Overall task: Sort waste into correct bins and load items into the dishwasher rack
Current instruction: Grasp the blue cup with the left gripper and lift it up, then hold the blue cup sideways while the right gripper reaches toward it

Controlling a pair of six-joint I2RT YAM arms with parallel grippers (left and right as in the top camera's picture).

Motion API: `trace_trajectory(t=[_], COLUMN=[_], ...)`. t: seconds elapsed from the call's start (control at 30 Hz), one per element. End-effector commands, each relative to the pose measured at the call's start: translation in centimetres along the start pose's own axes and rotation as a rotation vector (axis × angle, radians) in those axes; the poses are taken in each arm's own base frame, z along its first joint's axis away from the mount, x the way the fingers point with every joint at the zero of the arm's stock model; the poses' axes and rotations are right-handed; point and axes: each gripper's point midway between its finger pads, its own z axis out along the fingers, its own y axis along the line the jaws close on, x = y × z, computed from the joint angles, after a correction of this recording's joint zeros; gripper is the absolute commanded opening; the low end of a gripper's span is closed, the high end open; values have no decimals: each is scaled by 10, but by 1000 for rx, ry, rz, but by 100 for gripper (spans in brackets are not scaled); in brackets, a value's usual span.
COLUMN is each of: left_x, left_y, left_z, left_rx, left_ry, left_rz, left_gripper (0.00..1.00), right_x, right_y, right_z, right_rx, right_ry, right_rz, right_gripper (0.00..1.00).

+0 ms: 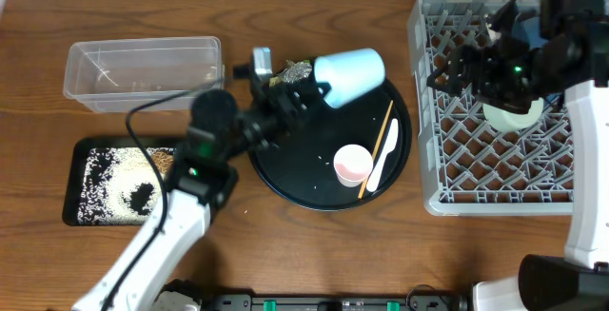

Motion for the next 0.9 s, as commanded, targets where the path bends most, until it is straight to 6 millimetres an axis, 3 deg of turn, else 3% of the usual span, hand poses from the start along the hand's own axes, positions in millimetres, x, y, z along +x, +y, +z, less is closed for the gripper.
trace_trajectory(t=[0.0,0.17,0.4,0.53,0.87], left_x=[7,7,13,26,42], left_y=[-2,0,-4,-7,2], left_z=[-14,-25,-26,-21,-15], left_rx=[46,52,63,65,27], left_ry=[182,242,275,317,360], left_rz=[-110,-126,-152,-165,-226], left_gripper=[6,6,6,6,6], right_x=[-3,-3,21,26,23], right_y=[11,18,0,-7,29], right_z=[-16,-37,2,25,44], right_rx=[-211,-620,-940,-966,-1005], right_ry=[-24,-95,-166,-150,-17], right_rz=[-24,-49,4,9,-37], right_gripper=[99,99,99,99,99])
